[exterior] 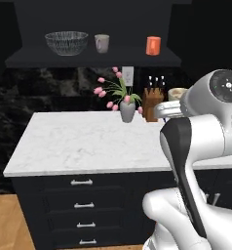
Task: Gather all objects into one cabinet and sort the glasses and bowls to opposite sides.
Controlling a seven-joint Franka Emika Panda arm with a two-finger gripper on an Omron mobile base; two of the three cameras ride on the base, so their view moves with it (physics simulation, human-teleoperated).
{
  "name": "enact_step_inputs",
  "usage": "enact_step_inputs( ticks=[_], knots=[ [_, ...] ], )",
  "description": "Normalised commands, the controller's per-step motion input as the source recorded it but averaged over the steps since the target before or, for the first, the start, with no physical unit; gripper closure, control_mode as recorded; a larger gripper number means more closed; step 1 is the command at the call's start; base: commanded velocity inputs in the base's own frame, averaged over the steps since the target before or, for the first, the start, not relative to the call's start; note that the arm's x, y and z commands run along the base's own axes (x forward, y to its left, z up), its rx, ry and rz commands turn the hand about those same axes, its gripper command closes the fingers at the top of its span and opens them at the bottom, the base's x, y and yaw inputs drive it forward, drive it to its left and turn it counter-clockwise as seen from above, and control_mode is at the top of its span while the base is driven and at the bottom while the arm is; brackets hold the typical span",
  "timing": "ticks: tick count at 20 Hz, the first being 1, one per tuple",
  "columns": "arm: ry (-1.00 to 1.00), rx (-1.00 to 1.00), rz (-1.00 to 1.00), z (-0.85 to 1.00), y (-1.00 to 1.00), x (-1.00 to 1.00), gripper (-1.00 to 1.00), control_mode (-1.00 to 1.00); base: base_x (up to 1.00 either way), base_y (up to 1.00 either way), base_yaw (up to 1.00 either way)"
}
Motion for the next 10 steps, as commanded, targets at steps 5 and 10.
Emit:
enact_step_inputs(
  ticks=[5,10],
  knots=[
    [0.0,0.0,0.0,0.0,0.0,0.0,1.0,1.0,0.07,0.52,-0.03],
    [0.0,0.0,0.0,0.0,0.0,0.0,1.0,1.0,0.22,0.4,-0.03]
  ],
)
